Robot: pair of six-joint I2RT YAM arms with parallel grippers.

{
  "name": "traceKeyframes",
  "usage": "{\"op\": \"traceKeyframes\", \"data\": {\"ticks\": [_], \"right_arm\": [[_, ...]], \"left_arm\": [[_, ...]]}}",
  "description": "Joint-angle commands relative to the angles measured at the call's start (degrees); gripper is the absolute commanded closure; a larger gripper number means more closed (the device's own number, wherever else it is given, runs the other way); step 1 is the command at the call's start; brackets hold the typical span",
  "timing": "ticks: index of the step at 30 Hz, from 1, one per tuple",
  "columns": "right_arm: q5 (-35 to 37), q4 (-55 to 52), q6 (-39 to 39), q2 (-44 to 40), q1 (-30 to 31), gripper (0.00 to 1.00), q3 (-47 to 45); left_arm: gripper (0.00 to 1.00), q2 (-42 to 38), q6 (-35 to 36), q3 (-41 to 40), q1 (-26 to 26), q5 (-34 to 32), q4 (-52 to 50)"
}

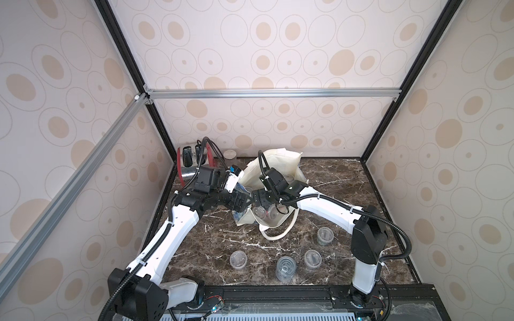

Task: Take out the seed jars from the canvas bag
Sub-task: Pick up the seed jar from the canvas bag.

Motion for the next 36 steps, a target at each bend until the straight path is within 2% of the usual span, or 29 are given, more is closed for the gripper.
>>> {"op": "traceKeyframes", "data": {"ticks": [1,8,14,26,36], "right_arm": [[-2.1,-0.3,0.7,1.7,-0.4,0.04,1.9],[-5.9,-1.0,2.9,5.2,-0.4,0.03,3.3],[0.7,-2.8,0.6,6.6,-0.3,0.00,2.8],[4.5,-2.5,-5.4,7.8,-0.4,0.01,3.8],[6.4,-1.5,-8.8,9.8,-0.8,0.03,4.7]], "left_arm": [[0.05,-2.2,7.7,-3.1,0.0,-6.1,-2.0],[0.06,-4.1,14.9,-7.1,0.0,-8.3,-5.1],[0.06,-5.0,17.6,-8.6,0.1,-9.6,-5.7],[0.05,-5.2,22.0,-7.5,0.4,-11.7,-8.1],[0.05,-5.2,23.0,-7.1,0.8,-12.3,-8.3]]}}
